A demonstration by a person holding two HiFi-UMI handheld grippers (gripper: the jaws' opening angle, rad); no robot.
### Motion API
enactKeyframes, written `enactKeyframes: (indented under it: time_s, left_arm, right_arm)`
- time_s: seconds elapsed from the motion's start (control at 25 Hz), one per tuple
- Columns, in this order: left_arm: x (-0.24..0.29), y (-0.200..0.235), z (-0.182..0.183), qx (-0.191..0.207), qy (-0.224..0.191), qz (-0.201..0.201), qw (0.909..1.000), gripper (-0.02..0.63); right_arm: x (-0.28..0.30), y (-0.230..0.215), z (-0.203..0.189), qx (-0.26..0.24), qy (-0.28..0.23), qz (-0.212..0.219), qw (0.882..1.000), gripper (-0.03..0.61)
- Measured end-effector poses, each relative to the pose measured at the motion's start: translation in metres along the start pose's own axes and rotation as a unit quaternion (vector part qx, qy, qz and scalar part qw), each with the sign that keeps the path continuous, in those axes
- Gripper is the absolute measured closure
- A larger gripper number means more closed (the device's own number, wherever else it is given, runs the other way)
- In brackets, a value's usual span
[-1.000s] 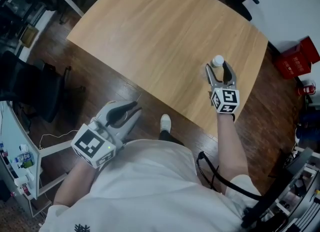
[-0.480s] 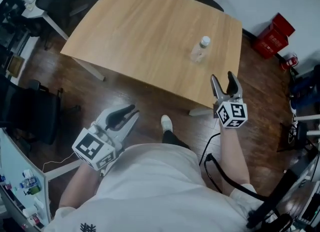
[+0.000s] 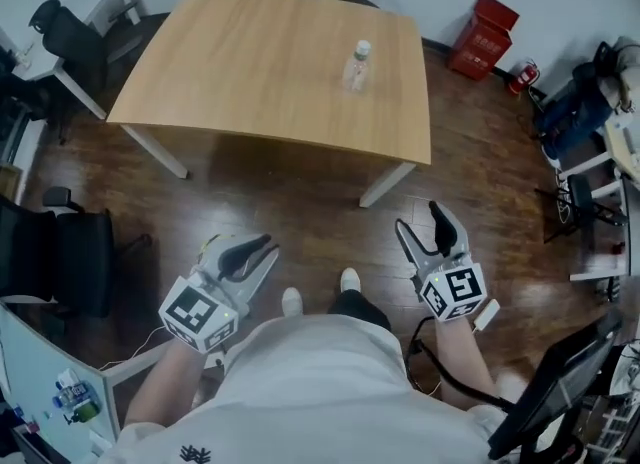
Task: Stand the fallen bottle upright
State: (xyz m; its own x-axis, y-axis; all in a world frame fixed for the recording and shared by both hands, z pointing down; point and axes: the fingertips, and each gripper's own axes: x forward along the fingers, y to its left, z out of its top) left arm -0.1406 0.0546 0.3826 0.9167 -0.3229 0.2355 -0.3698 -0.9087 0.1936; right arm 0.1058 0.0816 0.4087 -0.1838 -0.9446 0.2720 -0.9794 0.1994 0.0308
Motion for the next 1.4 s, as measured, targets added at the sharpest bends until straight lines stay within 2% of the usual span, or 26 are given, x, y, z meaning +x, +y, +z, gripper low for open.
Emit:
enactKeyframes:
  time_s: [0.32, 0.52, 0.76, 0.92, 1.16, 1.4]
  left_arm:
    - [-0.013, -0.059, -0.014, 0.014, 0.000, -0.010, 0.9999, 0.545]
    - [0.002, -0.130, -0.022, 0.021, 0.003, -0.015, 0.9997, 0.545]
    - [0.010, -0.226, -0.048, 0.000, -0.003, -0.018, 0.9998, 0.545]
    - [0.001, -0.274, -0.068, -0.005, 0.020, -0.026, 0.9994, 0.545]
    - [-0.003, -0.304, -0.067, 0.023, 0.031, -0.034, 0.9987, 0.545]
    - [-0.010, -0.305, -0.068, 0.030, 0.030, -0.033, 0.9986, 0.545]
  right_arm:
    - [-0.090, 0.040, -0.009, 0.006, 0.000, 0.021, 1.000, 0.270]
    - [-0.169, 0.040, -0.014, 0.000, -0.003, 0.038, 0.999, 0.276]
    - [-0.262, 0.047, -0.046, -0.007, 0.010, 0.045, 0.999, 0.298]
    - [-0.303, 0.052, -0.067, 0.005, 0.023, 0.047, 0.999, 0.298]
    - [-0.332, 0.050, -0.070, 0.013, 0.010, 0.040, 0.999, 0.301]
    - [-0.327, 0.064, -0.072, 0.015, 0.008, 0.050, 0.999, 0.302]
